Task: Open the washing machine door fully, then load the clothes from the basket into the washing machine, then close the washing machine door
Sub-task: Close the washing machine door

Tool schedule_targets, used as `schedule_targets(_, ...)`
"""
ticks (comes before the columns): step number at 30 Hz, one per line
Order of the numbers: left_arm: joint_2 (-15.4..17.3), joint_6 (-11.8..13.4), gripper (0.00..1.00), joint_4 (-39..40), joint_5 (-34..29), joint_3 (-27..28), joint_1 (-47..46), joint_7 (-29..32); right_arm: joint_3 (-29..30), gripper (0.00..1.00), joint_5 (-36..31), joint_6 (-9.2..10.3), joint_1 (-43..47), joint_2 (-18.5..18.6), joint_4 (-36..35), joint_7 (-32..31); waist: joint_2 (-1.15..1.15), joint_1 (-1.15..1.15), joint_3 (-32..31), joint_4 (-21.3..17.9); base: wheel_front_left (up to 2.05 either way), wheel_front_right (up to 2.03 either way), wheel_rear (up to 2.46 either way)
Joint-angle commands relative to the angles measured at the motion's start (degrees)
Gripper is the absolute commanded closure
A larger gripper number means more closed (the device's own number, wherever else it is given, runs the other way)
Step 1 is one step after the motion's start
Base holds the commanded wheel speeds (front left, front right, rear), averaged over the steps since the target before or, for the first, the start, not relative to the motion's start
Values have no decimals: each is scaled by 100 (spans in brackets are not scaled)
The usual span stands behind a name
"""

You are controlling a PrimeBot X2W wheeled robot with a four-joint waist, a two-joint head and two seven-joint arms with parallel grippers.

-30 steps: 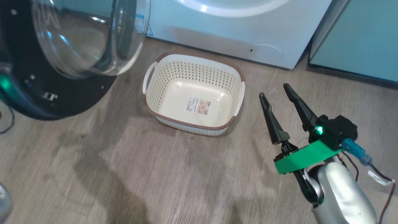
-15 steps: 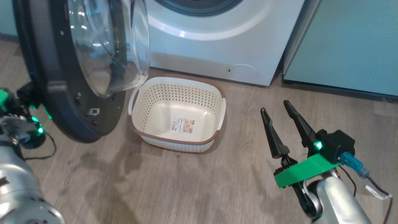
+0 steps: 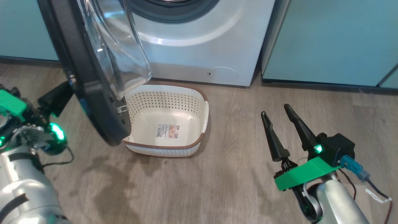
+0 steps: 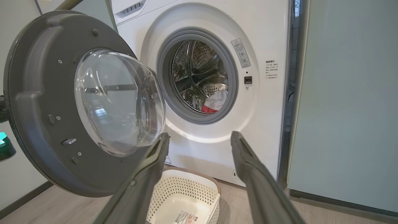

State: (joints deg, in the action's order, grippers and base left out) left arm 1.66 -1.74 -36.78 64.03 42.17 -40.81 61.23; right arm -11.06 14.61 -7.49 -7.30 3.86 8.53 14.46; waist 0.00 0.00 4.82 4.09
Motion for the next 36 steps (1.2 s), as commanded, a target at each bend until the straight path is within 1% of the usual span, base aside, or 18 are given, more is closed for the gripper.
schedule_targets(1, 124, -3, 100, 76, 301, -220, -18, -74, -101, 0, -48, 0, -101, -55, -205, 53, 0, 0, 66, -92, 0, 0, 0)
schedule_targets(6, 123, -79, 100, -56, 1184, -1019, 120, -784, -44, 0, -79, 0, -175, -54, -259, 53, 0, 0, 173, -315, 0, 0, 0)
schedule_targets(9, 122, -95, 100, -38, 1603, -1528, 217, -1165, -3, 0, -90, 0, -208, -50, -285, 53, 0, 0, 243, -454, 0, 0, 0)
schedule_targets(12, 122, -53, 100, 35, 1952, -1980, 310, -1532, -17, 0, -98, 0, -221, -51, -296, 53, 0, 0, 321, -604, 0, 0, 0)
schedule_targets(15, 122, -11, 100, 142, 2249, -2309, 382, -1846, 0, 0, -88, 0, -238, -56, -317, 53, 0, 0, 423, -767, 0, 0, 0)
schedule_targets(20, 122, -62, 100, 257, 2646, -2622, 419, -2493, 32, 0, -71, 0, -280, -67, -356, 53, 0, 0, 612, -1054, 0, 0, 0)
schedule_targets(26, 122, -171, 100, 166, 3063, -2897, 216, -3288, 119, 0, -58, 0, -331, -78, -421, 53, 0, 0, 862, -1350, 0, 0, 0)
schedule_targets(27, 122, -171, 100, 166, 3063, -2897, 216, -3288, 119, 0, -58, 0, -331, -78, -421, 53, 0, 0, 862, -1350, 0, 0, 0)
schedule_targets(30, 122, -260, 100, 49, 3233, -3017, 14, -3637, 122, 0, -34, 0, -354, -85, -420, 53, 0, 0, 976, -1493, 0, 0, 0)
schedule_targets(36, 122, -486, 100, -93, 3620, -3339, -408, -4149, 110, 0, 21, 0, -401, -93, -420, 53, 0, 0, 1158, -1797, 0, 0, 0)
